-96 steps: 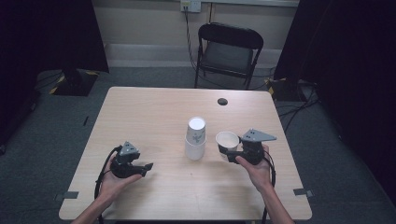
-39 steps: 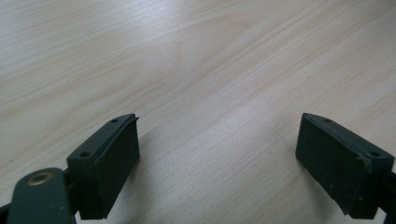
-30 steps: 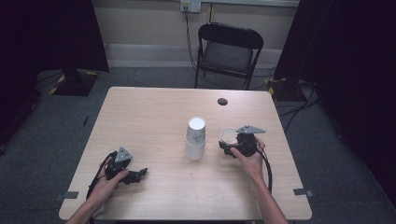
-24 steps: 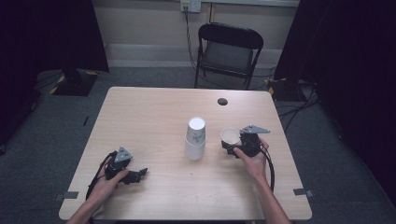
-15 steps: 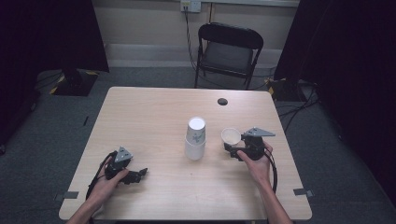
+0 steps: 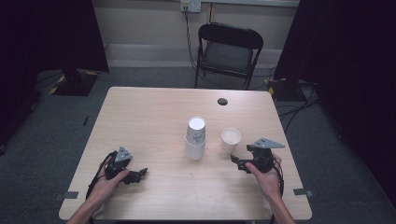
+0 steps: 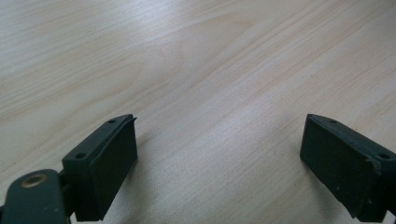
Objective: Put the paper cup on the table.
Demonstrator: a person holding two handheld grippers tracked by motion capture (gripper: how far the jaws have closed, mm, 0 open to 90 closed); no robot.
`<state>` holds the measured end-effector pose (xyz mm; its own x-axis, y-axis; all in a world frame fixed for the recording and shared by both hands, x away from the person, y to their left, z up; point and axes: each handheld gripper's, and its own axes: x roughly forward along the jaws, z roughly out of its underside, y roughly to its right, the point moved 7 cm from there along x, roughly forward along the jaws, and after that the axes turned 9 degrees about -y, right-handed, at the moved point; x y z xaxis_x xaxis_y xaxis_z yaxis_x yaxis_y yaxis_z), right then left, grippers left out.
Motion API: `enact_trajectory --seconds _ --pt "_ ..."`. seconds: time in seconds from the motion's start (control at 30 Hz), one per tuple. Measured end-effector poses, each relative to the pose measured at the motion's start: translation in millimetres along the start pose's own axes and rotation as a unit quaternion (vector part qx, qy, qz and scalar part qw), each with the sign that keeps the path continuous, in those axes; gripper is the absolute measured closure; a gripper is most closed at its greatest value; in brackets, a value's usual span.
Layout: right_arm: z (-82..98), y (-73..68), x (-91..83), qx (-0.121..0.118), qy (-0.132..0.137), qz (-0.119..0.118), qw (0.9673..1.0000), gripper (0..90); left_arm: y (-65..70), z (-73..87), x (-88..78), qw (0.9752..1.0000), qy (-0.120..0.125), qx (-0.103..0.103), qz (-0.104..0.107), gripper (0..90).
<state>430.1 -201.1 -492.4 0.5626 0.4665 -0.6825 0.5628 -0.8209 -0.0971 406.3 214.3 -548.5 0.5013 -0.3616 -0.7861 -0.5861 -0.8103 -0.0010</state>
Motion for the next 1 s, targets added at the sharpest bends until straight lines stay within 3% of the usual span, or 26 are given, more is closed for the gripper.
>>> enact_trajectory --seconds 0.17,0.27,0.6,0.8,1.0 --pt "17.6 -2.5 -9.0 0.003 -0.010 -0.001 0.9999 14.8 -0.1 0.0 0.5 1.0000 -0.001 -0.006 -0.001 8.9" --pt "31.0 -2.2 -9.4 0.007 -0.031 -0.001 0.9995 15.6 -0.2 0.1 0.5 1.0000 -0.001 -0.006 -0.002 8.8" --pt "64.5 0.0 1.8 -0.001 -0.094 0.032 0.9951 14.8 -0.4 0.6 0.3 0.9999 -0.002 -0.012 -0.008 7.5" --pt "70.0 -3.2 3.4 -0.014 -0.090 0.054 0.9943 13.5 -0.3 0.6 0.3 0.9999 -0.002 -0.013 -0.009 7.5" --pt "71.0 -3.3 5.1 -0.004 -0.073 0.069 0.9949 12.4 0.0 0.8 0.2 0.9998 -0.002 -0.014 -0.010 7.6"
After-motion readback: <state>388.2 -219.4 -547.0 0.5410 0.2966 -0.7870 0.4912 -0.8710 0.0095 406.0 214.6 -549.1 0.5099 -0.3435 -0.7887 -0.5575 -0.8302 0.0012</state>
